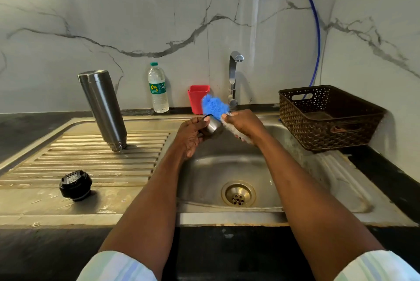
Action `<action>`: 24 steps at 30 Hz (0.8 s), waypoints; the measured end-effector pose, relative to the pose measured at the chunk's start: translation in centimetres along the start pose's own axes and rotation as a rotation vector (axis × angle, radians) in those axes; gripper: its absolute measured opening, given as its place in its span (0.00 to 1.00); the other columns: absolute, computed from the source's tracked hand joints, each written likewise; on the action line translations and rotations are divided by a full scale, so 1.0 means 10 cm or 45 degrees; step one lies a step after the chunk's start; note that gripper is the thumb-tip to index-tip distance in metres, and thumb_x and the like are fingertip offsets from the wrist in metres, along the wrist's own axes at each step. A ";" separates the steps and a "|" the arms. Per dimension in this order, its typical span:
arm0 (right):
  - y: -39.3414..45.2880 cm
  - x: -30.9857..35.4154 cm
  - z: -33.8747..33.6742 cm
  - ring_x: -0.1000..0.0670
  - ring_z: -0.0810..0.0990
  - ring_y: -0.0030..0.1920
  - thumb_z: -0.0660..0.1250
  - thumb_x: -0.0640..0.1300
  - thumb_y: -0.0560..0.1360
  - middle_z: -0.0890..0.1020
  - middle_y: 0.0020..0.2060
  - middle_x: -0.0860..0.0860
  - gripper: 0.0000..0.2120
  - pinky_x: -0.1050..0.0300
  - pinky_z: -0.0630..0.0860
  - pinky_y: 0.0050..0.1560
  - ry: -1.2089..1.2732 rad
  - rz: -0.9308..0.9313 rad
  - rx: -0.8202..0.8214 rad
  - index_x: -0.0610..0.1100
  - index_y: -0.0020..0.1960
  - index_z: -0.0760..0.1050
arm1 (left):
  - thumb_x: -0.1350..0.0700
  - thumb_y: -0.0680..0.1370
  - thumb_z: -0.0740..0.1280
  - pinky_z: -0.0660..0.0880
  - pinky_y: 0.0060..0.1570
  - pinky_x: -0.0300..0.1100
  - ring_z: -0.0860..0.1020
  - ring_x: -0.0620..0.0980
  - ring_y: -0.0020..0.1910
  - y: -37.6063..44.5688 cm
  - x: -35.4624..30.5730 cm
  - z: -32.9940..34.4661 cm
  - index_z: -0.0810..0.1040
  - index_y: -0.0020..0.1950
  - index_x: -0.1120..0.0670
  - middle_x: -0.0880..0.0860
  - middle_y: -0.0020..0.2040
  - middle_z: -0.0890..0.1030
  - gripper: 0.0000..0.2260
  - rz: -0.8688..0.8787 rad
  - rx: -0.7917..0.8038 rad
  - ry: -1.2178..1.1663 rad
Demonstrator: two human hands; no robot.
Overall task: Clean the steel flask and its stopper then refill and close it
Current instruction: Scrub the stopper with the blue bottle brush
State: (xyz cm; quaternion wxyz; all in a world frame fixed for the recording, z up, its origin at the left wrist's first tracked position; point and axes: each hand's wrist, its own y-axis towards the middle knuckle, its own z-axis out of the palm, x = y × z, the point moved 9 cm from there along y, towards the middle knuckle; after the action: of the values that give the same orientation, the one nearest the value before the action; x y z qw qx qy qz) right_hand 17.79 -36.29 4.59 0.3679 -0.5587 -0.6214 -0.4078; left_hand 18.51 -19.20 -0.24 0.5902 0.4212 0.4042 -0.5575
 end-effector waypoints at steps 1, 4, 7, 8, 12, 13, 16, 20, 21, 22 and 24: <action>-0.01 0.02 0.03 0.50 0.74 0.28 0.69 0.52 0.76 0.80 0.36 0.46 0.13 0.63 0.68 0.25 0.091 -0.006 0.046 0.44 0.53 0.81 | 0.63 0.79 0.67 0.82 0.47 0.47 0.83 0.52 0.44 -0.01 -0.01 0.00 0.79 0.48 0.60 0.55 0.42 0.85 0.02 0.009 0.007 -0.033; 0.00 0.06 0.09 0.49 0.75 0.28 0.70 0.54 0.76 0.82 0.37 0.44 0.16 0.62 0.69 0.26 0.211 -0.011 0.092 0.43 0.55 0.81 | 0.63 0.79 0.66 0.81 0.52 0.50 0.82 0.53 0.45 -0.01 -0.02 0.01 0.79 0.49 0.60 0.56 0.43 0.84 0.03 0.015 0.010 -0.102; 0.00 -0.13 0.05 0.53 0.74 0.24 0.69 0.50 0.77 0.80 0.32 0.47 0.11 0.65 0.67 0.22 0.081 0.089 0.011 0.42 0.51 0.81 | 0.63 0.79 0.65 0.76 0.55 0.47 0.81 0.51 0.46 -0.03 -0.10 0.01 0.80 0.49 0.59 0.53 0.42 0.85 0.04 0.088 -0.002 -0.087; -0.01 -0.19 0.07 0.53 0.74 0.24 0.70 0.49 0.76 0.80 0.33 0.46 0.12 0.65 0.67 0.23 0.002 0.110 0.045 0.40 0.49 0.81 | 0.62 0.79 0.65 0.74 0.52 0.44 0.80 0.50 0.45 -0.02 -0.13 0.00 0.80 0.48 0.58 0.51 0.41 0.85 0.04 0.113 -0.006 -0.114; -0.04 -0.14 0.19 0.49 0.75 0.27 0.68 0.49 0.77 0.79 0.33 0.45 0.12 0.61 0.69 0.27 -0.065 0.120 0.123 0.40 0.43 0.80 | 0.62 0.81 0.64 0.75 0.39 0.39 0.81 0.47 0.41 -0.04 -0.20 -0.02 0.79 0.48 0.58 0.50 0.38 0.85 0.05 0.144 -0.023 -0.208; -0.04 -0.10 0.18 0.49 0.74 0.27 0.68 0.48 0.78 0.78 0.31 0.46 0.11 0.61 0.68 0.26 -0.052 0.115 0.093 0.41 0.42 0.78 | 0.62 0.81 0.64 0.77 0.38 0.39 0.82 0.48 0.41 -0.04 -0.21 -0.03 0.78 0.49 0.58 0.51 0.39 0.85 0.04 0.151 -0.032 -0.222; -0.03 -0.07 0.17 0.49 0.75 0.28 0.67 0.48 0.78 0.78 0.32 0.46 0.09 0.61 0.68 0.26 0.016 0.115 0.046 0.42 0.48 0.79 | 0.63 0.81 0.64 0.81 0.39 0.41 0.83 0.52 0.43 -0.06 -0.22 -0.08 0.76 0.51 0.59 0.57 0.45 0.83 0.02 0.137 -0.071 -0.281; -0.02 -0.10 0.15 0.49 0.77 0.32 0.68 0.48 0.77 0.82 0.38 0.45 0.08 0.58 0.72 0.31 0.077 0.089 -0.040 0.43 0.48 0.80 | 0.64 0.80 0.63 0.82 0.46 0.48 0.83 0.57 0.47 -0.02 -0.18 -0.07 0.74 0.54 0.60 0.62 0.51 0.81 0.04 0.091 -0.040 -0.378; -0.01 -0.09 0.15 0.49 0.77 0.33 0.68 0.48 0.77 0.82 0.39 0.45 0.08 0.57 0.72 0.33 0.098 0.075 -0.060 0.43 0.48 0.80 | 0.63 0.80 0.63 0.82 0.47 0.50 0.83 0.58 0.48 -0.01 -0.17 -0.05 0.75 0.55 0.61 0.63 0.52 0.81 0.05 0.084 -0.028 -0.419; -0.01 -0.08 0.16 0.49 0.78 0.33 0.68 0.48 0.77 0.82 0.39 0.46 0.08 0.57 0.73 0.34 0.123 0.062 -0.077 0.44 0.48 0.81 | 0.60 0.80 0.64 0.82 0.48 0.51 0.83 0.58 0.48 -0.01 -0.17 -0.04 0.75 0.57 0.62 0.63 0.53 0.82 0.07 0.074 -0.030 -0.457; 0.00 -0.06 0.18 0.50 0.77 0.32 0.68 0.48 0.77 0.82 0.38 0.46 0.08 0.58 0.73 0.33 0.187 0.048 -0.105 0.44 0.49 0.81 | 0.56 0.80 0.66 0.83 0.49 0.52 0.83 0.59 0.49 0.01 -0.15 -0.05 0.76 0.59 0.63 0.64 0.55 0.82 0.12 0.058 -0.057 -0.486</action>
State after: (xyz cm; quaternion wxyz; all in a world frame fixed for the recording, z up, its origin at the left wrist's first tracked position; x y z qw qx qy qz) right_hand 17.82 -34.91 3.31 0.3967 -0.5535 -0.5648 -0.4661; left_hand 18.51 -18.22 0.97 0.6778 0.3036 0.2874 -0.6048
